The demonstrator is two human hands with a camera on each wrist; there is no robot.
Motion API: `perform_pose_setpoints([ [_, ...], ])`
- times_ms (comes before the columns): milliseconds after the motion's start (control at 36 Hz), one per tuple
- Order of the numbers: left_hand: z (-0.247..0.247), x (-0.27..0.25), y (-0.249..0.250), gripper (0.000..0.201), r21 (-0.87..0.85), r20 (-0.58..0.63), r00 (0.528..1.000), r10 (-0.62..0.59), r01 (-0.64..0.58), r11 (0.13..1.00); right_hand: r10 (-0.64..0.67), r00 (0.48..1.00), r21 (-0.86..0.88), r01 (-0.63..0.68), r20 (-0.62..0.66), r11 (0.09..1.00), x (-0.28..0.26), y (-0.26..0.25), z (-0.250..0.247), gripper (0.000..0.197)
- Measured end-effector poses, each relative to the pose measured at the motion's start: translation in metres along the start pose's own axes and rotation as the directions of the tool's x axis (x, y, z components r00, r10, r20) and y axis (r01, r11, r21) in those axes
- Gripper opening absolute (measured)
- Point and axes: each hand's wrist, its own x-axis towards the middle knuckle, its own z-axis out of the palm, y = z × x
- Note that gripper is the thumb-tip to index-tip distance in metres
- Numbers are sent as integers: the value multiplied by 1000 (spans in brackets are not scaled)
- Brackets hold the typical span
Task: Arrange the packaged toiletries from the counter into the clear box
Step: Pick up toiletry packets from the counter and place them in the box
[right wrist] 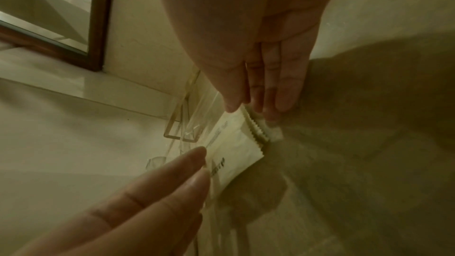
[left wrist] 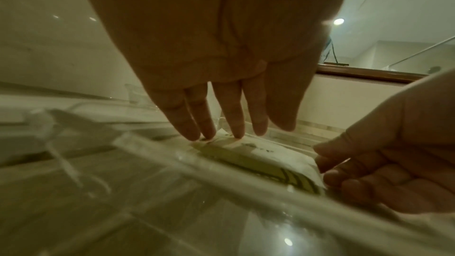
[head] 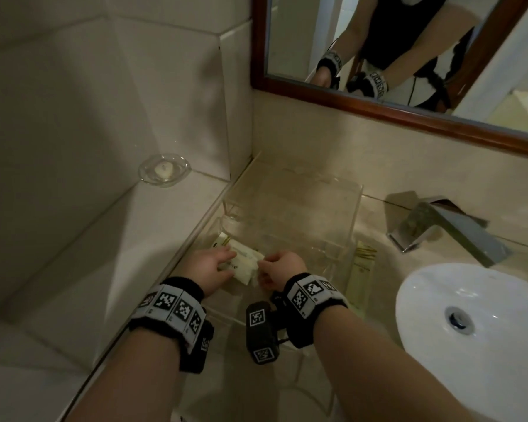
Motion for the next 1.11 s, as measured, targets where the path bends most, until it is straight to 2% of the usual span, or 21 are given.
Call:
perform_pose_setpoints([
  [250, 1, 5, 6, 51, 133, 28, 999, 41, -44, 990, -5, 1000, -21, 5, -3, 1000, 4, -1, 5, 28],
  [361, -2, 9, 6, 58, 174, 66, 997, 29, -41, 984, -2, 1000, -46, 2, 6, 999, 9, 0, 6, 22],
  [528, -8, 18, 10, 64, 330, 85, 996, 8, -36, 943, -11, 1000, -89, 9, -29, 996, 20, 4, 9, 27],
  [778, -16, 36, 12, 70, 421, 189, 982, -12, -70, 904, 10, 1000, -63, -12, -28, 998, 28, 6, 9, 30],
  [972, -17, 38, 15, 64, 459, 188, 982, -10, -79, 885, 60, 995, 15, -62, 82, 998, 29, 7, 3, 30],
  [1111, -16, 40, 16, 66, 448, 171, 985, 6, -83, 890, 50, 991, 21, -53, 127, 998, 35, 10, 8, 21],
])
